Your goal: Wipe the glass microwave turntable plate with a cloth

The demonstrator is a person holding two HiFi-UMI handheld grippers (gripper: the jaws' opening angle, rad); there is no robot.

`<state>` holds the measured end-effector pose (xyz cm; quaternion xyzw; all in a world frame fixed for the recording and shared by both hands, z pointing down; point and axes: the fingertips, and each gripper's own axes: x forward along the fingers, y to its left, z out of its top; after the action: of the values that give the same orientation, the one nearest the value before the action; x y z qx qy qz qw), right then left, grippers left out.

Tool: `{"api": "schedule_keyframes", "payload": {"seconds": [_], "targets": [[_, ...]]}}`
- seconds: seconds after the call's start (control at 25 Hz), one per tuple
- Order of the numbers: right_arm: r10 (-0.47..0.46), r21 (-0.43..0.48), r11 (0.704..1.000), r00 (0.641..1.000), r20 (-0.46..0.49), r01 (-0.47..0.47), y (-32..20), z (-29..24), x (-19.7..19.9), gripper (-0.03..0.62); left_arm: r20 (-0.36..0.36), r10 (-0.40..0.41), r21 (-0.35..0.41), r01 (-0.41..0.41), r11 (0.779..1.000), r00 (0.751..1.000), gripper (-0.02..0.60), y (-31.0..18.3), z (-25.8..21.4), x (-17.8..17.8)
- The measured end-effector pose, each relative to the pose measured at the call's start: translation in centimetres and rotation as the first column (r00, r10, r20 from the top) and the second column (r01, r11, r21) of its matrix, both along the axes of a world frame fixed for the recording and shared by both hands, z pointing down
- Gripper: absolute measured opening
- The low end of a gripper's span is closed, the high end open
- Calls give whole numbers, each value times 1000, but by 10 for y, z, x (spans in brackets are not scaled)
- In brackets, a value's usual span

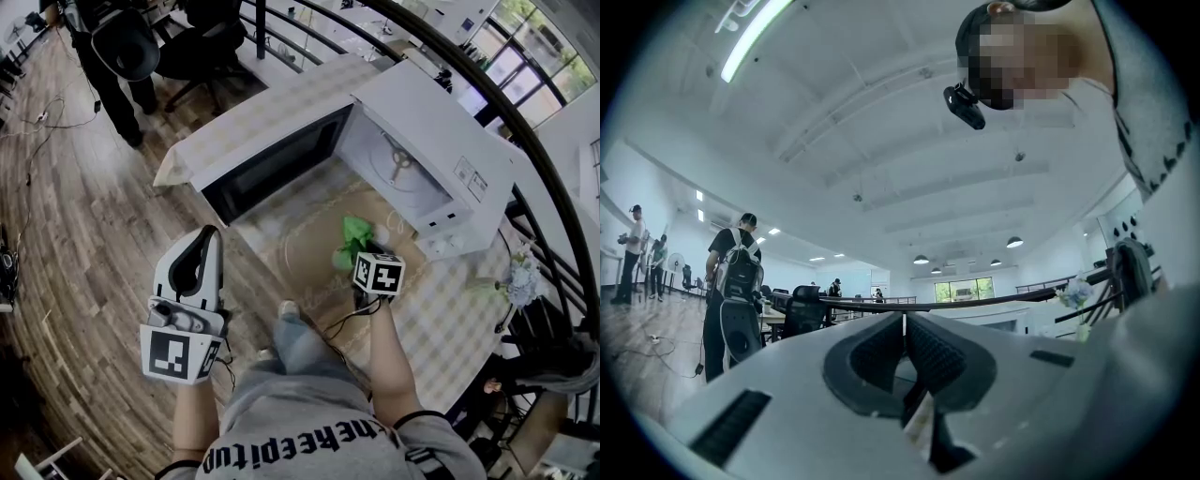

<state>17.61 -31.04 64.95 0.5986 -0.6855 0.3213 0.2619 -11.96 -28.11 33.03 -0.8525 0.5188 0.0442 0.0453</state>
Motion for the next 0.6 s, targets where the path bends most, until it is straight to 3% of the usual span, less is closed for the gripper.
{"api": "schedule_keyframes", "payload": {"seconds": [0.48,0.6], "targets": [[79,-2,997,994,-78,-79,7,0,37,86,7,-23,4,23,1000,1000,12,9,-2,-12],[111,-16,994,992,-58,-112,9,3,43,86,3,-29,4,29,1000,1000,12,12,-2,-16]]}}
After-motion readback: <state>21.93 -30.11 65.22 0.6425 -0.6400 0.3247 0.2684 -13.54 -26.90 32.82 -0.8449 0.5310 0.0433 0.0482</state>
